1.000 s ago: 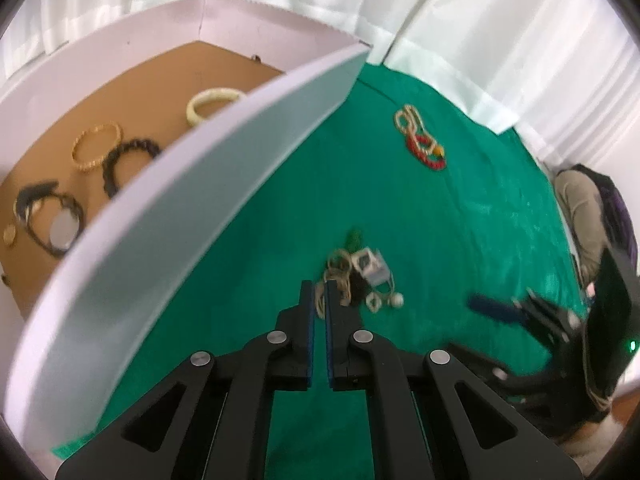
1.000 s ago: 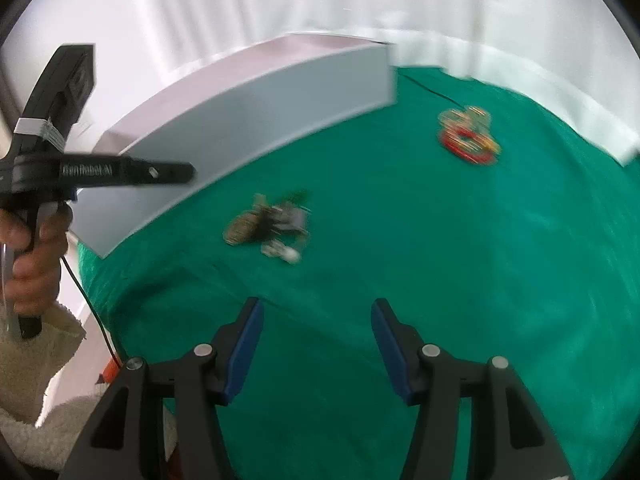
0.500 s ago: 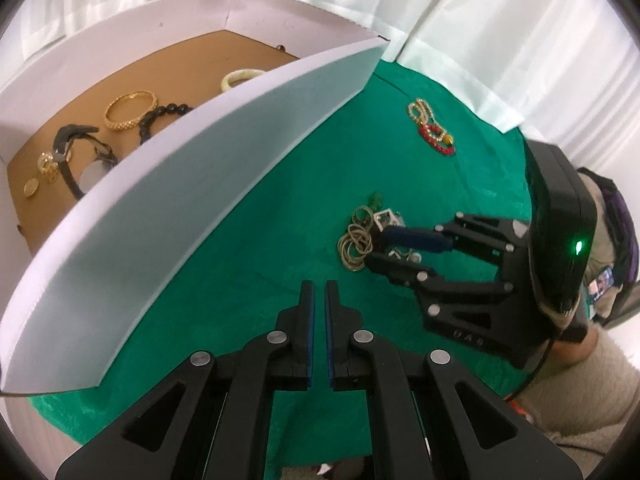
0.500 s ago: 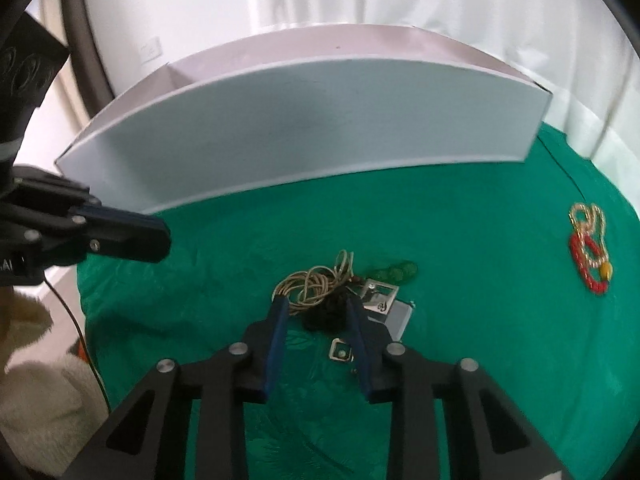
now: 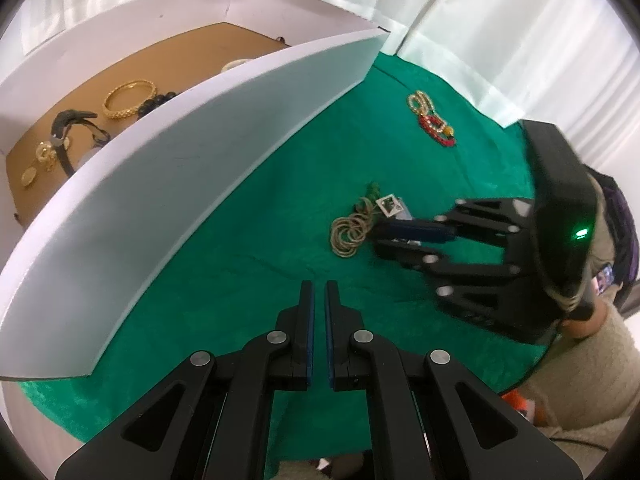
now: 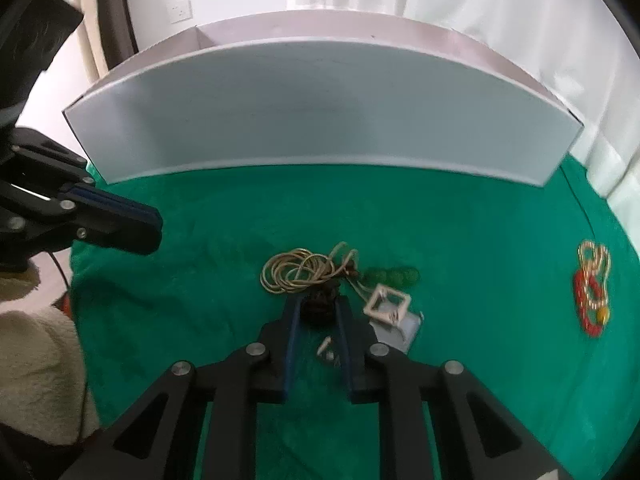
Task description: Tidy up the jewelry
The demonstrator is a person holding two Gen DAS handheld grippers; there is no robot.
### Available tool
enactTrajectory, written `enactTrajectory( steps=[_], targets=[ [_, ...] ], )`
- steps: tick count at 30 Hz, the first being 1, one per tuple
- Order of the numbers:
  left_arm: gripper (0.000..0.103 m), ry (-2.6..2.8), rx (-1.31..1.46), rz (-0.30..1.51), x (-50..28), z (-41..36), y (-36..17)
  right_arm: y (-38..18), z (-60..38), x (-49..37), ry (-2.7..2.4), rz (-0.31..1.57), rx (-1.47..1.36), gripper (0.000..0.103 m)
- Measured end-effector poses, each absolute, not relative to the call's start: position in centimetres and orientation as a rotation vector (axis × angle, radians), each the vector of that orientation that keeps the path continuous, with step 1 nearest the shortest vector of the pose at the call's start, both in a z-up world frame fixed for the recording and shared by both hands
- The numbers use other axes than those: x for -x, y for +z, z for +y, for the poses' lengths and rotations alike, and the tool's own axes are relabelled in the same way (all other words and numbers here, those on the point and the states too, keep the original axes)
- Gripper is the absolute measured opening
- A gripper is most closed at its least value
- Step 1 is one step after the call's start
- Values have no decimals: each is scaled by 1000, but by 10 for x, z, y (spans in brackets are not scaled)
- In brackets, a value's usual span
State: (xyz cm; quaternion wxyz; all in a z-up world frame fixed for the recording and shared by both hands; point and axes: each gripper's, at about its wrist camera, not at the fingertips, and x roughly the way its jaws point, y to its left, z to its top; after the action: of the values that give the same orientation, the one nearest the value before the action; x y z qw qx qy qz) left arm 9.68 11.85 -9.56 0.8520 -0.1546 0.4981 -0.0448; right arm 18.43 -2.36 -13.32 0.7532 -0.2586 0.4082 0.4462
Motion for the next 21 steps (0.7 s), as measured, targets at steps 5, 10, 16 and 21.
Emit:
enactTrajectory(
  steps=[5,10,16,21],
  targets=[
    [2,-86,309,1068,-101,114,-101,-113,-55,-184,966,895,472,17],
    [12,-120,272,1071,-102,100,-101,-96,-110,-202,867,907,363,17],
    [25,-169,206,1074,-110,77,-102,-106,-175,-212,723,957,314,17],
    [49,-186,148,1073,-122,60,-103,-122,-213,-194,606,1031,237,56]
  ],
)
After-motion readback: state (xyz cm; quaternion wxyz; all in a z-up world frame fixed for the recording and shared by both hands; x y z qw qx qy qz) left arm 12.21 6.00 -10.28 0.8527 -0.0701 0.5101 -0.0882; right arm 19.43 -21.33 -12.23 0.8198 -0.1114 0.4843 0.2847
